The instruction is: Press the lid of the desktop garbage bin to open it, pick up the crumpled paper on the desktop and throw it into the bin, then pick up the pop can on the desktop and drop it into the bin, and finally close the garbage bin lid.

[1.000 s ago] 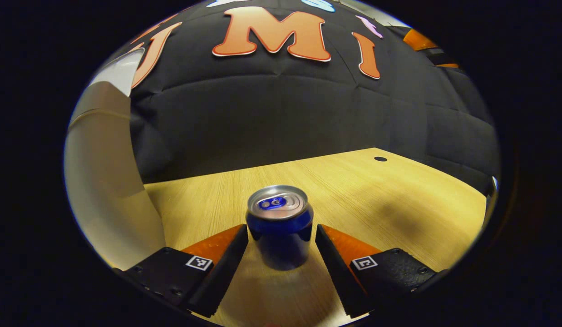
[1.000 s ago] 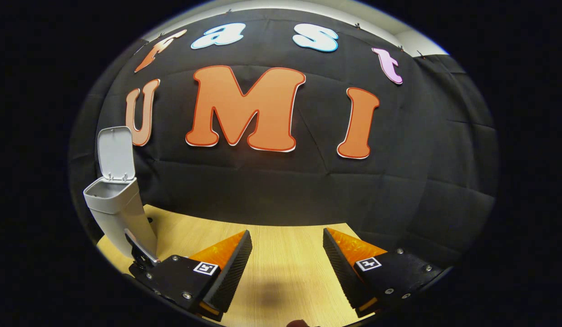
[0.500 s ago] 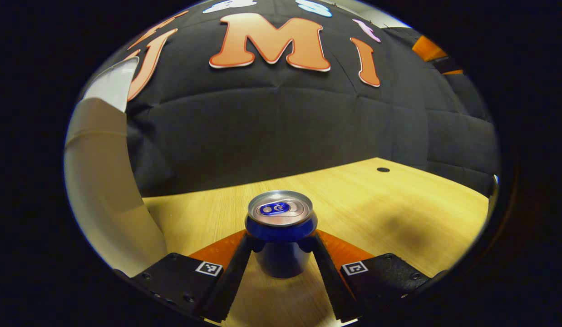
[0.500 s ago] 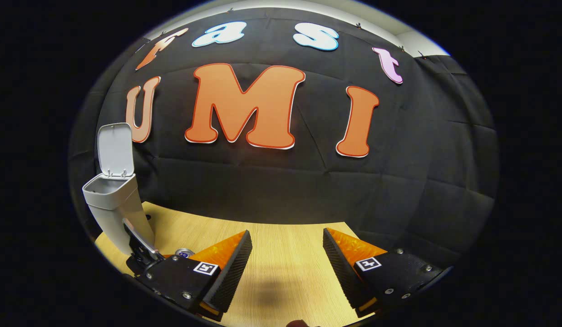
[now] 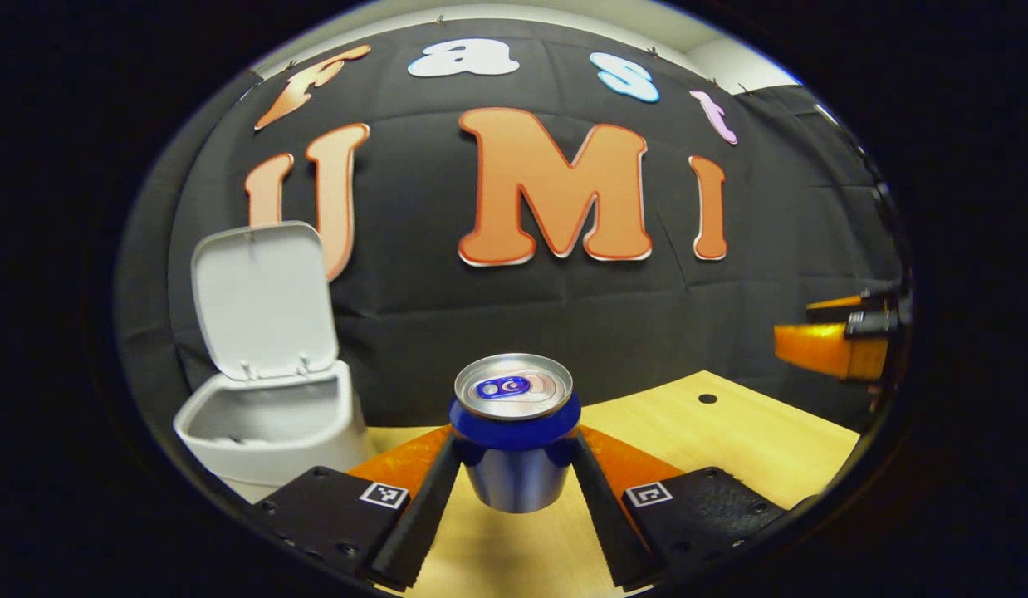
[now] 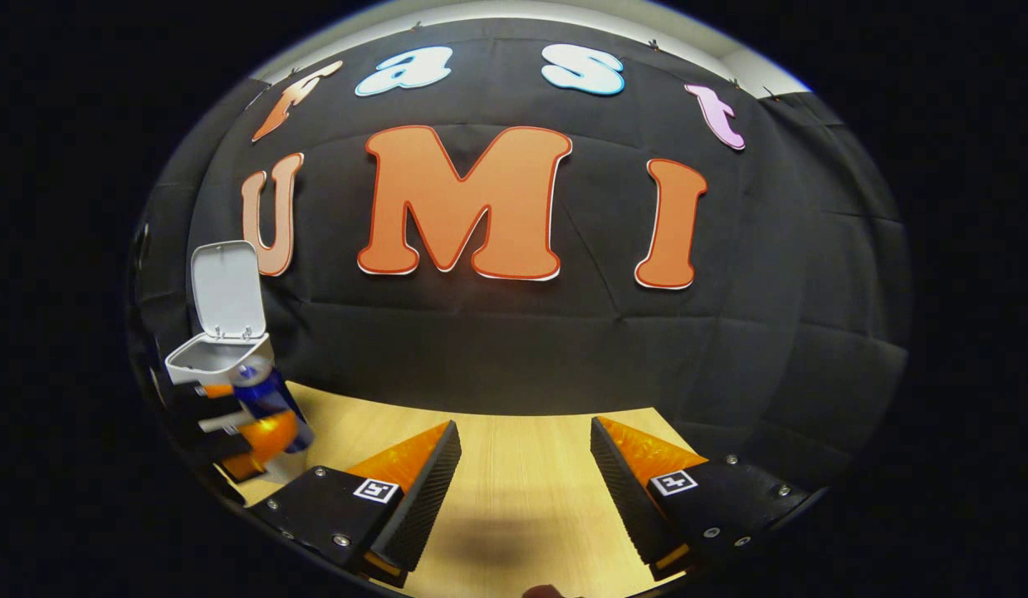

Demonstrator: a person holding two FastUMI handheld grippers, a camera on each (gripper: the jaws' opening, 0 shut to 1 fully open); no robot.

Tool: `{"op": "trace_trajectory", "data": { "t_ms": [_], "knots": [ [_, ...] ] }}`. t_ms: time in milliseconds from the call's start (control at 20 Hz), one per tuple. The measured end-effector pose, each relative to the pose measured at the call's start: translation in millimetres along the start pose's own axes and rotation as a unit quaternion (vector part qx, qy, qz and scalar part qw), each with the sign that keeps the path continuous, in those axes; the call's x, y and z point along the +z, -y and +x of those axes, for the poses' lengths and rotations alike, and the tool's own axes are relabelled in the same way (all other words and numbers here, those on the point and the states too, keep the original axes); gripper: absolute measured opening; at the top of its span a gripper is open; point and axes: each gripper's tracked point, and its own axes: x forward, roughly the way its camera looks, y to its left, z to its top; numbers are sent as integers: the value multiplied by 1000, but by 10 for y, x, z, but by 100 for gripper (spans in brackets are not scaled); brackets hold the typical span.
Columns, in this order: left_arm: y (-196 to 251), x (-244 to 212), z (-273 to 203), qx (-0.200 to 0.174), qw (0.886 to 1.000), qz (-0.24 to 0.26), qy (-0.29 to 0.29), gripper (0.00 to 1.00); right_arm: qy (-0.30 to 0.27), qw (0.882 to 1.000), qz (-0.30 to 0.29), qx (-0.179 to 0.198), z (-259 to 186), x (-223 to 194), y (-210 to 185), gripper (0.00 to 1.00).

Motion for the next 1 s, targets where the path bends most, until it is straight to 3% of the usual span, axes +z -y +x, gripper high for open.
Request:
{"op": "trace_trajectory", "data": {
  "t_ms": [150,300,500,650,1000],
  "knots": [
    [-582,379,-196,47,999,-25,-4,80,5,1000,7,14,-31,10,-121,94],
    [-1343,686,-263,108,994,-9,15,79,6,1000,5,25,-30,15,-190,94],
    [-2094,682,-133,163,986,4,28,79,3,1000,7,24,-23,3,-246,94],
    [-2368,478,134,171,985,6,20,80,-1,1000,1,18,4,-20,-245,94],
    [-2494,70,467,165,986,-29,-12,83,-8,1000,-11,12,17,-54,-288,94]
  ]
}}
